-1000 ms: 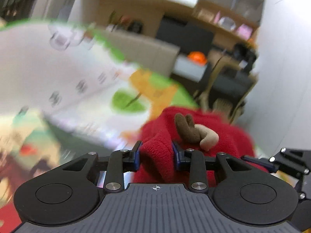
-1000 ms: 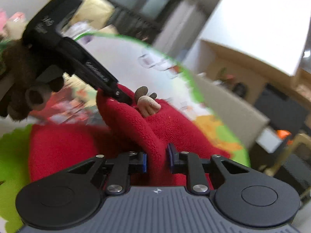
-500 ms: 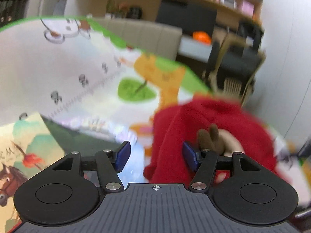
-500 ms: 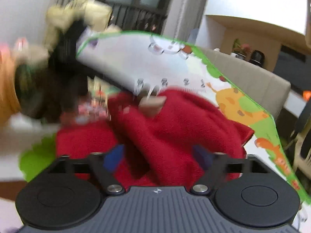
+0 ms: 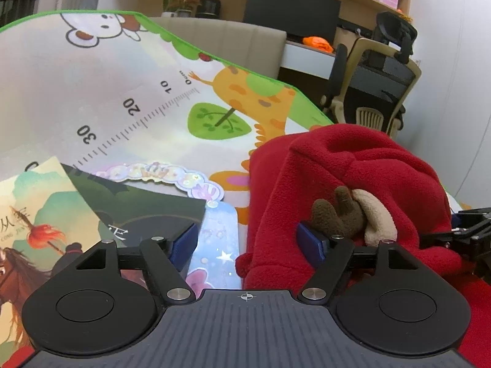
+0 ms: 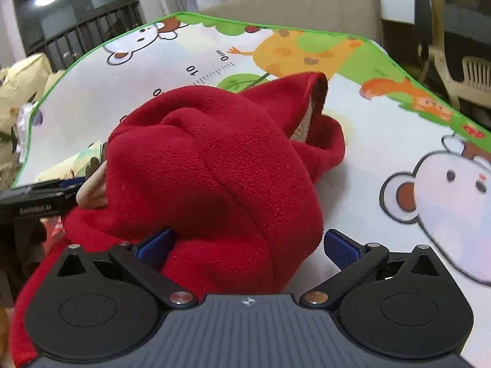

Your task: Fold clothes

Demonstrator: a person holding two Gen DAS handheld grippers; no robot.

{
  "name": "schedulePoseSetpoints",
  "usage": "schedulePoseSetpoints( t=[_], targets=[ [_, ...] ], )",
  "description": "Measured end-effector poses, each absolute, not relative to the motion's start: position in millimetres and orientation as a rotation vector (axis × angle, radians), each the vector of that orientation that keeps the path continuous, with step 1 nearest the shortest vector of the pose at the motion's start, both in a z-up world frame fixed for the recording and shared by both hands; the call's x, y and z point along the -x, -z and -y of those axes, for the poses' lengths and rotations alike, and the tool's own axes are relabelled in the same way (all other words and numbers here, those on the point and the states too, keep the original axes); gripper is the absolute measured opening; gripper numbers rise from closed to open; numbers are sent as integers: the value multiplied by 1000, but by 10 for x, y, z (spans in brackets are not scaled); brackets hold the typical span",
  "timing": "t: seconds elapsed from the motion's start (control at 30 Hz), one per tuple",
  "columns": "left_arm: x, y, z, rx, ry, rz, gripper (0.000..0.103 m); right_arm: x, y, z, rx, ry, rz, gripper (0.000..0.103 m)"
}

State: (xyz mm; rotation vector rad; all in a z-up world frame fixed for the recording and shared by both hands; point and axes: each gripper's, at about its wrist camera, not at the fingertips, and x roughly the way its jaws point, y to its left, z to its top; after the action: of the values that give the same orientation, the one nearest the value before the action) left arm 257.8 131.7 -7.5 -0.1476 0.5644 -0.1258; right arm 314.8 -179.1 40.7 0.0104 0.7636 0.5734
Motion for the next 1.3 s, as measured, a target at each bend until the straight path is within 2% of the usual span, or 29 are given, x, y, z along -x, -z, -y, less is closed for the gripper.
schedulePoseSetpoints(
  t=[0.17,0.37,0.43,0.47,0.6,0.67,0.83,0.97,1.03,1.13,1.3],
  targets=[
    [-2553,93,-1354,167,129,-557,79,-2846,-525,1572,169,-480,-648,103],
    [-2213,-252,-1438,301,273,-419,83,-2413,-653,1423,314,-501,-455,103],
    [-2233,-286,-1438,418,456,-423,91,-2415,-554,1409,310,-514,-487,103],
    [-2267,-282,-1425,470,542,-433,93,-2422,-499,1402,307,-520,-507,103],
    [-2558,16,-1275,484,527,-590,93,-2556,-589,1603,188,-558,-555,103],
    [-2597,128,-1262,484,508,-605,93,-2626,-642,1709,126,-576,-578,103],
    [-2551,49,-1075,362,485,-589,95,-2982,-1111,1733,96,-399,-420,103],
    [-2425,-113,-1007,269,508,-573,95,-3676,-733,1375,306,-192,-552,103],
    [-2385,-225,-1179,357,548,-551,96,-3889,-496,1498,204,-188,-641,103],
    [-2484,-297,-1547,494,468,-517,98,-3914,-370,2019,-151,-240,-760,103],
    [-2825,117,-1752,618,379,-672,98,-3513,-238,2578,-481,-335,-847,103]
  ],
)
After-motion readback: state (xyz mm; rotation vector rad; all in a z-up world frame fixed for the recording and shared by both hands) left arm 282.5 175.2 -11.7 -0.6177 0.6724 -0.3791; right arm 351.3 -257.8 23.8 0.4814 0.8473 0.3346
